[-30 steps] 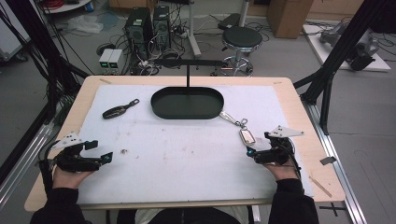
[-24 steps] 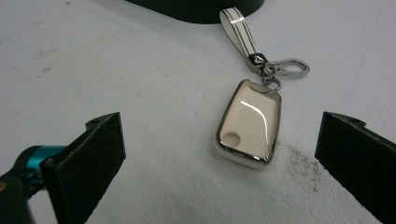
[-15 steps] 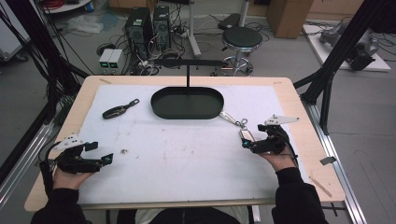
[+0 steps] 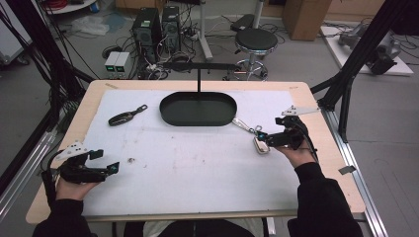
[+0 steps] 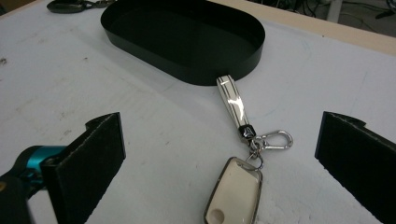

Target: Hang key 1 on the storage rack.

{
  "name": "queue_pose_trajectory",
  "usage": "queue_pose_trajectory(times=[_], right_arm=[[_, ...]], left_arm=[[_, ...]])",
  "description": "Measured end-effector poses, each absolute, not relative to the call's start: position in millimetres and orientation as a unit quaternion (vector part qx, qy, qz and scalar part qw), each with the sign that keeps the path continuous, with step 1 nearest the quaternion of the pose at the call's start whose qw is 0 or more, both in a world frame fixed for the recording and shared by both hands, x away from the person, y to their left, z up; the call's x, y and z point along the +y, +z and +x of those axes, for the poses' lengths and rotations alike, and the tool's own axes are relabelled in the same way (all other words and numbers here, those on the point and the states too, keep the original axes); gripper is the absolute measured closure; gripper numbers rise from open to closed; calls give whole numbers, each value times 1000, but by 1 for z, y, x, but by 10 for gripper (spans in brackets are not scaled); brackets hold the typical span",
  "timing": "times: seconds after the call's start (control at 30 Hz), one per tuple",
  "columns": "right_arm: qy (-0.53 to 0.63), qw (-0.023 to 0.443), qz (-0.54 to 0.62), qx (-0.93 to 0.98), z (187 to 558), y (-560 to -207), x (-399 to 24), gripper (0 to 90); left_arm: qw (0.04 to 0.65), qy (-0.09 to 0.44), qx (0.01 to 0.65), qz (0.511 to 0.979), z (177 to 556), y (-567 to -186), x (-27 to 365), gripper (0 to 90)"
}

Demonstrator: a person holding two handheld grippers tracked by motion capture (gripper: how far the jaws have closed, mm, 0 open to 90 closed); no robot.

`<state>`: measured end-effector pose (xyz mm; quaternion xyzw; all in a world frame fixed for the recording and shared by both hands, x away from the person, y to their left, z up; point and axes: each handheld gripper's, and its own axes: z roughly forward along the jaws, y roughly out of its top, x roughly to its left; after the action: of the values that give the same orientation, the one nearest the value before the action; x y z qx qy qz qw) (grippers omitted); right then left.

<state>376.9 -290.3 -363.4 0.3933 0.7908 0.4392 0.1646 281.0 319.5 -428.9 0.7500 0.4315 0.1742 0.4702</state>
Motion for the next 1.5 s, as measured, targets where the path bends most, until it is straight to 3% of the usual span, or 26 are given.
queue_pose_trajectory(times=[0.9,1.5], right_arm=[[385,181,391,816,432,-360,-264,9],[320,150,362,863,471,-386,-229,9]], left_arm=[[476,171,427,749,282,-429,319,125],[485,167,424,746,283,-429,319,125]])
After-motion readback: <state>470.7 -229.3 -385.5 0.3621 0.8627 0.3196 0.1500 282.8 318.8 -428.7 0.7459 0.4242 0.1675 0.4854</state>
